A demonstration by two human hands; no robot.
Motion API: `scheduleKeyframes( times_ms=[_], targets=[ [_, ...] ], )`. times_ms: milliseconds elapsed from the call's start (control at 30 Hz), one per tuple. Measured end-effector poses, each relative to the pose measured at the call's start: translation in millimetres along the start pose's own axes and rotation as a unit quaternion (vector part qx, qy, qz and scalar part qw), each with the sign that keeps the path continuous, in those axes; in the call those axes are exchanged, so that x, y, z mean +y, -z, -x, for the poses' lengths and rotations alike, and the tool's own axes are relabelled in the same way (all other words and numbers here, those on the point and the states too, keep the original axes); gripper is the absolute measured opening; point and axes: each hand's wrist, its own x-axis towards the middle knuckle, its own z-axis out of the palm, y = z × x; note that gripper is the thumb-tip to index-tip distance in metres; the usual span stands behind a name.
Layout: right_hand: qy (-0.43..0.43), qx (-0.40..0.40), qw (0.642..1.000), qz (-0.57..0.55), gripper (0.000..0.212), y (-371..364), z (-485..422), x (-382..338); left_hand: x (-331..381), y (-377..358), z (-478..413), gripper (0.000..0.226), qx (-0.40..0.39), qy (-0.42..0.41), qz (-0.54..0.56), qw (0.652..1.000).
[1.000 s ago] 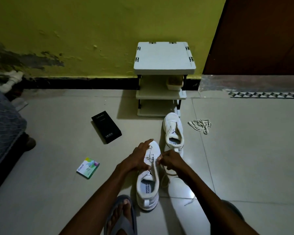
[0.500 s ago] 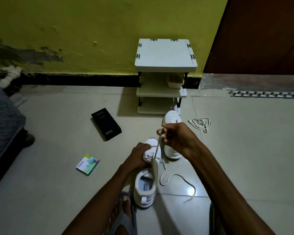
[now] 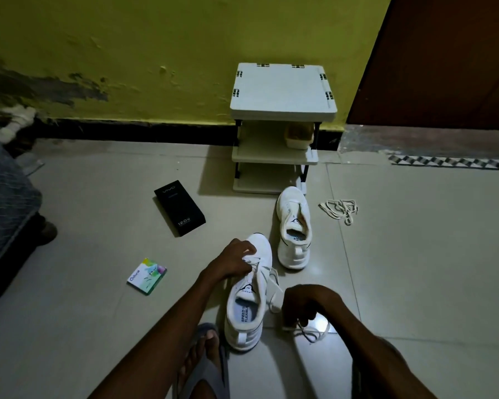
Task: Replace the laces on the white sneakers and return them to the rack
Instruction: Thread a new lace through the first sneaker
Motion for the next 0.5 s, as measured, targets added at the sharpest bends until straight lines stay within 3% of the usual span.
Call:
scheduleKeyframes(
  times_ms=[100, 167, 267, 400, 500],
  targets=[
    [0.051, 0.055, 0.996, -0.054, 0.017, 12, -2, -7, 3, 9, -2, 0.036, 0.025, 0.006, 0.037, 0.999],
    [0.091, 0.199, 0.970, -0.101, 0.015, 23, -4, -13, 4, 13, -2, 0.031, 0.042, 0.013, 0.067, 0.997],
    [0.078, 0.412, 0.899, -0.122, 0.020, 29, -14, -17, 7, 16, 0, 0.025, 0.061, 0.010, 0.084, 0.995],
    [0.118, 0.412, 0.877, -0.218, 0.045, 12, -44, -19, 10, 13, 4, 0.021, 0.054, 0.006, 0.094, 0.994],
    [0.111, 0.395, 0.868, -0.279, 0.041, 0, -61, -16, 11, 13, 6, 0.018, 0.048, 0.006, 0.094, 0.994]
  ],
)
